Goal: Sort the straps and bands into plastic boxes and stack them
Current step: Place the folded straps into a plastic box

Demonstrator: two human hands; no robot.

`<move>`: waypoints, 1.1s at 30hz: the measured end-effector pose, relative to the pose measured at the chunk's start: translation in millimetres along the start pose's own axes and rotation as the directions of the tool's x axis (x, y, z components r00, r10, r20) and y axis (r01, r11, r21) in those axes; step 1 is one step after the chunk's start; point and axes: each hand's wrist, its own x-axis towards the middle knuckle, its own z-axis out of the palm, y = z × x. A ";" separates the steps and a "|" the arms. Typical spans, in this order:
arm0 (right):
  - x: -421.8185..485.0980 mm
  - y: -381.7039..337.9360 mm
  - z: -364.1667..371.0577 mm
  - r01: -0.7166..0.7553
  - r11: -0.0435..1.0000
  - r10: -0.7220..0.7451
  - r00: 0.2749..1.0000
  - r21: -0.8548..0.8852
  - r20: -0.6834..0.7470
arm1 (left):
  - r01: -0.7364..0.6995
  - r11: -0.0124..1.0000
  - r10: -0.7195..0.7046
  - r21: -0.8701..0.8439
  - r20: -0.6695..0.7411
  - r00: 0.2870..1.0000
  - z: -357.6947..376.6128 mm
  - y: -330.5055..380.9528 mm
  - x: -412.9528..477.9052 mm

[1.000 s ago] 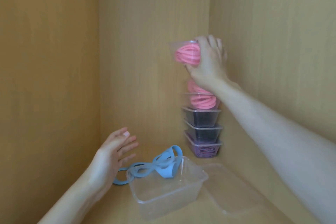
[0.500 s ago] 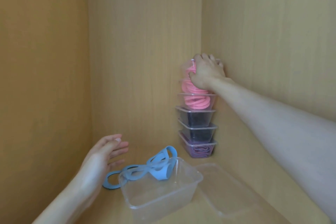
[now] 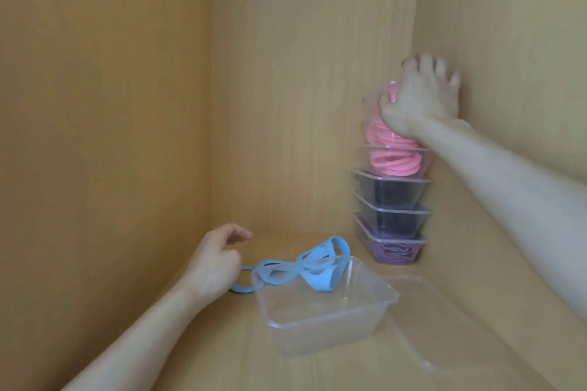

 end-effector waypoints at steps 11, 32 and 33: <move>-102.0 -71.1 37.6 0.097 0.824 -0.556 0.336 0.559 0.761 | 0.077 0.949 -0.132 0.307 0.164 0.977 -4.4 -13.8 -0.4; -125.3 -59.1 108.4 0.158 0.856 -0.495 -0.020 0.492 0.869 | 0.066 0.956 -0.061 0.287 -0.027 0.998 -5.2 -32.9 35.7; -125.0 -57.3 108.6 0.148 0.855 -0.503 0.004 0.497 0.864 | 0.076 0.963 -0.070 0.257 -0.034 0.997 -4.9 -31.2 38.4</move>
